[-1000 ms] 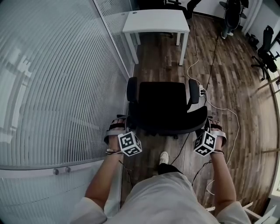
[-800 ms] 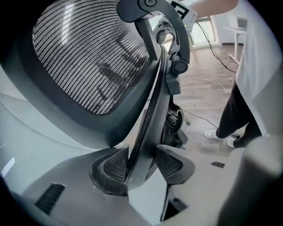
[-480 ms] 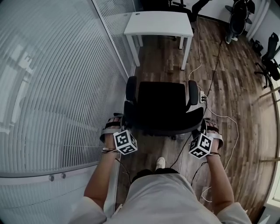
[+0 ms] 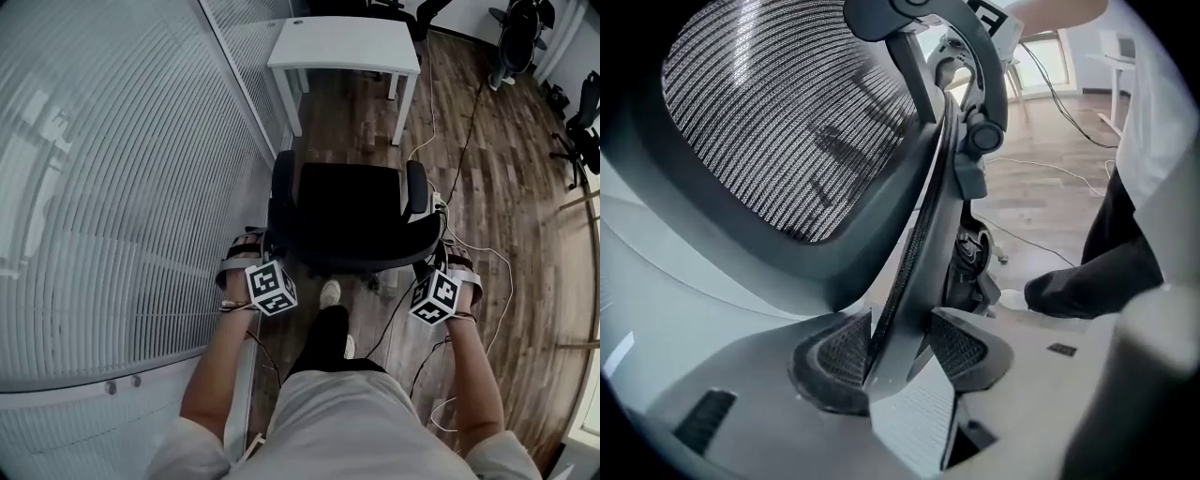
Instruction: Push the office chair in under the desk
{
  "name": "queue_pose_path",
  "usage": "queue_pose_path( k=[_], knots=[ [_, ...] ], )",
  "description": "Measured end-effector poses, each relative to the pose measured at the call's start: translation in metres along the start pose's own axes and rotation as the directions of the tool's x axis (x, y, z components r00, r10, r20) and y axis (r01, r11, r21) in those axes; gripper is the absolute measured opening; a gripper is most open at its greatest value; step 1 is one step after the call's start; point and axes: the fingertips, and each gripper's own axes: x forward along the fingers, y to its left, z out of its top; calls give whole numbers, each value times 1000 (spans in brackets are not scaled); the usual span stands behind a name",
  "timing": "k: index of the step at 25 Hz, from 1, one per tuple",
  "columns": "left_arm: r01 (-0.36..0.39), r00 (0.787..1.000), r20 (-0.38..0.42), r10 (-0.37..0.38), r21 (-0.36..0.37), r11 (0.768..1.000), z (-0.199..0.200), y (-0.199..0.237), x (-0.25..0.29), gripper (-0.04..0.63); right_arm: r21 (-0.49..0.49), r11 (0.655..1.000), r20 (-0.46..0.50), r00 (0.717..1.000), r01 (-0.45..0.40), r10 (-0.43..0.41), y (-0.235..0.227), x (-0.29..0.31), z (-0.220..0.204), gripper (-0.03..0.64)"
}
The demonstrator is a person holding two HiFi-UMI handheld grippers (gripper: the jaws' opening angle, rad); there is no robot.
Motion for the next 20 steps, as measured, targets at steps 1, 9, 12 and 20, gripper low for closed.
queue_pose_path(
  k=[1, 9, 12, 20],
  knots=[
    [0, 1000, 1, 0, 0, 1000, 0, 2, 3, 207, 0, 1000, 0, 1000, 0, 0, -2, 3, 0, 219],
    [-6, 1000, 1, 6, 0, 1000, 1, 30, 28, 208, 0, 1000, 3, 1000, 6, -6, -27, 28, 8, 219],
    [-9, 1000, 10, 9, 5, 1000, 7, 44, 37, 207, 2, 1000, 13, 1000, 6, -6, -42, 36, 9, 219],
    [-9, 1000, 14, 9, 16, 1000, 8, 71, 65, 208, 7, 1000, 3, 1000, -4, 4, -66, 64, 15, 219]
  ],
)
